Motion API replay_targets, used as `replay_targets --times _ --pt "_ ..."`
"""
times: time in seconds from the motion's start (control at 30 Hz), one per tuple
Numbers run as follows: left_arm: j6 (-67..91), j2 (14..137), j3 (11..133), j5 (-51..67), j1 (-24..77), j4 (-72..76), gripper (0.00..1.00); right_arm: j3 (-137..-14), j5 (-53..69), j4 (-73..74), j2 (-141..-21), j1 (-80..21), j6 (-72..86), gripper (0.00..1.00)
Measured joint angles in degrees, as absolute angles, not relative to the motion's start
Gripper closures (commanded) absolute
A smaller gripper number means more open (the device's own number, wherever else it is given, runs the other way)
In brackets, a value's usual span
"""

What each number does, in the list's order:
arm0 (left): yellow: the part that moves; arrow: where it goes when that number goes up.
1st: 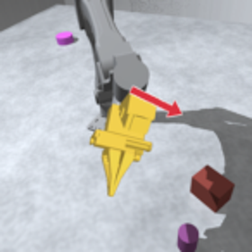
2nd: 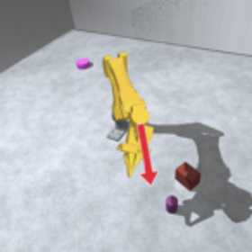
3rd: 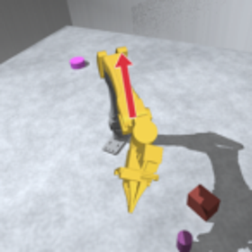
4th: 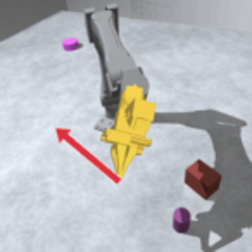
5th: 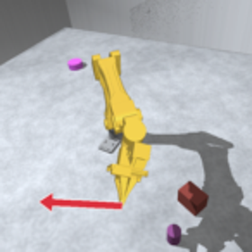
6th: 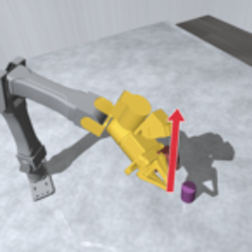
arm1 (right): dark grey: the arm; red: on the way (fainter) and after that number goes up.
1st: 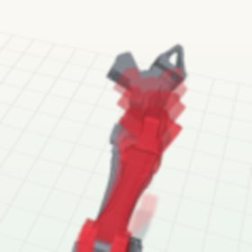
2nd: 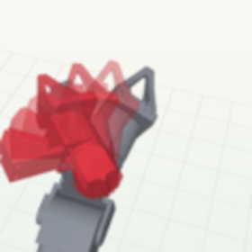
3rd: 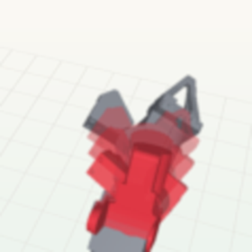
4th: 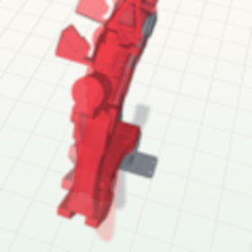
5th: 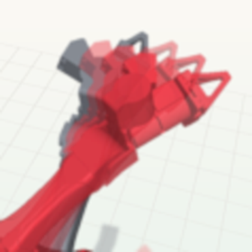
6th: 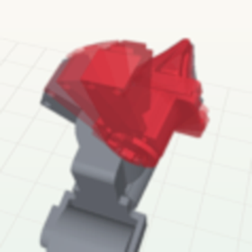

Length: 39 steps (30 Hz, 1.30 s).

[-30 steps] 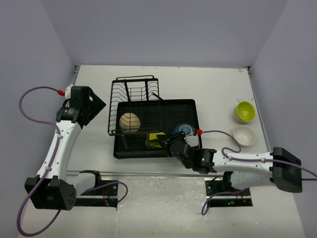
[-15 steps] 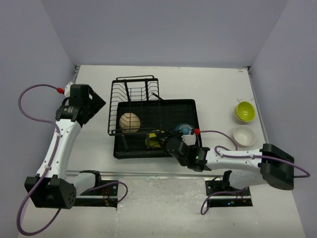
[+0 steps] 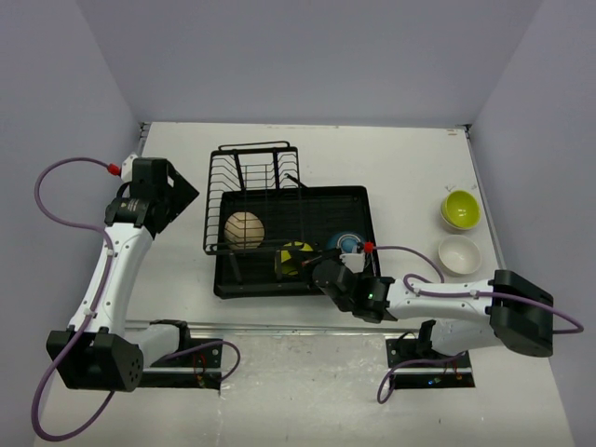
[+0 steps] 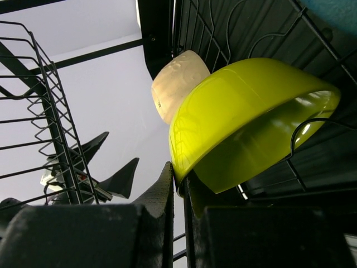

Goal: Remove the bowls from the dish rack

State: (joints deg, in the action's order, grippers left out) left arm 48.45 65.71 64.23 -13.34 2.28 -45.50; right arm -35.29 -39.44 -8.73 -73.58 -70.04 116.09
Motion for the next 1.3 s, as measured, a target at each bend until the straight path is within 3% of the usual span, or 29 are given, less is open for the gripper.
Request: replay_targets --times 0.6,1.3 --pt "48.4 65.8 64.2 -14.3 2.3 -45.5 0.12 -28.1 -39.1 -17.3 -69.2 -67.9 115.9 1.00" --pt "48.4 66.3 65.2 -15.9 2.3 -45.5 0.11 -35.6 -29.3 -28.0 -77.6 -55.6 114.7 1.00"
